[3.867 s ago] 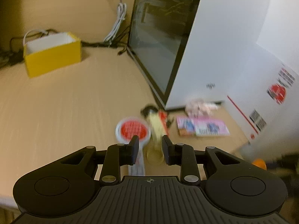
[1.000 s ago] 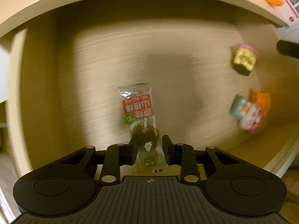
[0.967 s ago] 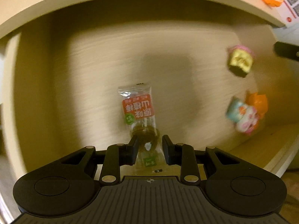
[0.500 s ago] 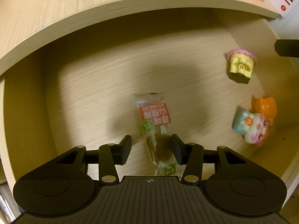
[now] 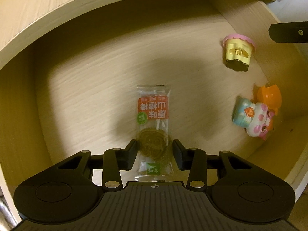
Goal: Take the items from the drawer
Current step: 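Grasp the second orange shell in the drawer with the right tool while the left holds the snack bar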
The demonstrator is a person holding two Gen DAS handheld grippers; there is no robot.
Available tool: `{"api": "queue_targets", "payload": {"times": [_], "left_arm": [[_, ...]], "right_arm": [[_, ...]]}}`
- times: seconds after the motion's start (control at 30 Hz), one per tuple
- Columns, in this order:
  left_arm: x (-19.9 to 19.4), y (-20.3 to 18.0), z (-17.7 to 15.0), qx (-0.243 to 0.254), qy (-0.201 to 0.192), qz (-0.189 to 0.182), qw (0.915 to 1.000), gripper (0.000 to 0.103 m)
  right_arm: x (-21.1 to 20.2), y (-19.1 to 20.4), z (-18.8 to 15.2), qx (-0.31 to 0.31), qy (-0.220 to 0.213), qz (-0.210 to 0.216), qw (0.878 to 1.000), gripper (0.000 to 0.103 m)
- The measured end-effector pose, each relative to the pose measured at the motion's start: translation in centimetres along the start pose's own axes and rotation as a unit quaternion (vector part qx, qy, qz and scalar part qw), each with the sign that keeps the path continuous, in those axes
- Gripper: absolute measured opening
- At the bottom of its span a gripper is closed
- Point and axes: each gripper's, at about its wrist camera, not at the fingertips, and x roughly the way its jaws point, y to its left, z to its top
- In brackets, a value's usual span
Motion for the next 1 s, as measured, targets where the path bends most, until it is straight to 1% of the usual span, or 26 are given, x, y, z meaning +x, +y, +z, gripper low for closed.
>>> {"api": "queue_targets", "payload": {"times": [0.1,0.17,0.23,0.27,0.3,0.4,0.47,0.53,0.57,0.6,0.7,0.73,0.77,0.8,0.83,0.87,1.0], "left_arm": [[0.0,-0.1,0.0,-0.001,0.0,0.001,1.0,0.043],[-0.1,0.1,-0.2,-0.005,0.0,-0.001,1.0,0.039],[-0.4,0.9,-0.4,-0.02,0.006,-0.021,0.9996,0.039],[-0.9,1.3,-0.5,-0.032,0.0,-0.038,0.9988,0.038],[-1.8,1.7,-0.8,-0.039,-0.014,-0.052,0.9978,0.038],[-4.5,2.1,-1.8,-0.059,-0.053,-0.069,0.9945,0.038],[-6.1,2.8,-2.5,-0.08,-0.076,-0.083,0.9904,0.038],[-7.1,3.1,-2.9,-0.1,-0.096,-0.091,0.9861,0.038],[-7.4,3.5,-3.0,-0.105,-0.103,-0.094,0.9847,0.038],[-7.3,3.0,-3.1,-0.111,-0.108,-0.094,0.9835,0.038],[-7.7,3.0,-3.8,-0.121,-0.117,-0.099,0.9808,0.038],[-7.8,3.0,-4.0,-0.123,-0.119,-0.1,0.9802,0.039],[-8.1,3.5,-4.3,-0.124,-0.121,-0.101,0.9798,0.039],[-8.3,3.8,-4.5,-0.125,-0.122,-0.1,0.9795,0.039],[-8.4,3.9,-4.7,-0.127,-0.124,-0.1,0.979,0.039],[-8.3,3.7,-4.8,-0.129,-0.126,-0.1,0.9785,0.039],[-8.6,3.7,-5.7,-0.133,-0.129,-0.103,0.9774,0.039]], "right_arm": [[0.1,-0.1,0.1,0.004,0.004,0.004,1.0,0.079],[0.1,-0.4,0.2,0.014,0.009,0.012,1.0,0.079],[-0.1,-0.8,0.4,0.03,0.016,0.022,0.999,0.079],[-0.2,-1.0,0.6,0.038,0.018,0.026,0.999,0.079],[-0.5,-1.3,0.7,0.046,0.019,0.029,0.998,0.079],[-1.1,-1.7,1.2,0.059,0.027,0.027,0.998,0.079],[-0.9,-1.7,1.3,0.059,0.047,0.019,0.997,0.079],[-0.2,-1.7,1.1,0.061,0.081,0.01,0.995,0.079],[0.2,-1.6,0.9,0.063,0.096,0.009,0.993,0.079],[0.6,-1.6,0.6,0.065,0.109,0.012,0.992,0.079],[2.0,-1.3,-0.1,0.072,0.144,0.022,0.987,0.079],[2.4,-1.1,-0.4,0.072,0.154,0.024,0.985,0.075],[2.9,-1.0,-0.7,0.071,0.163,0.022,0.984,0.065],[3.3,-0.9,-1.0,0.07,0.17,0.018,0.983,0.059],[3.7,-0.8,-1.3,0.069,0.18,0.012,0.981,0.048],[4.0,-0.6,-1.7,0.067,0.186,0.008,0.98,0.043],[4.7,0.1,-2.6,0.052,0.202,0.014,0.978,0.042]]}}
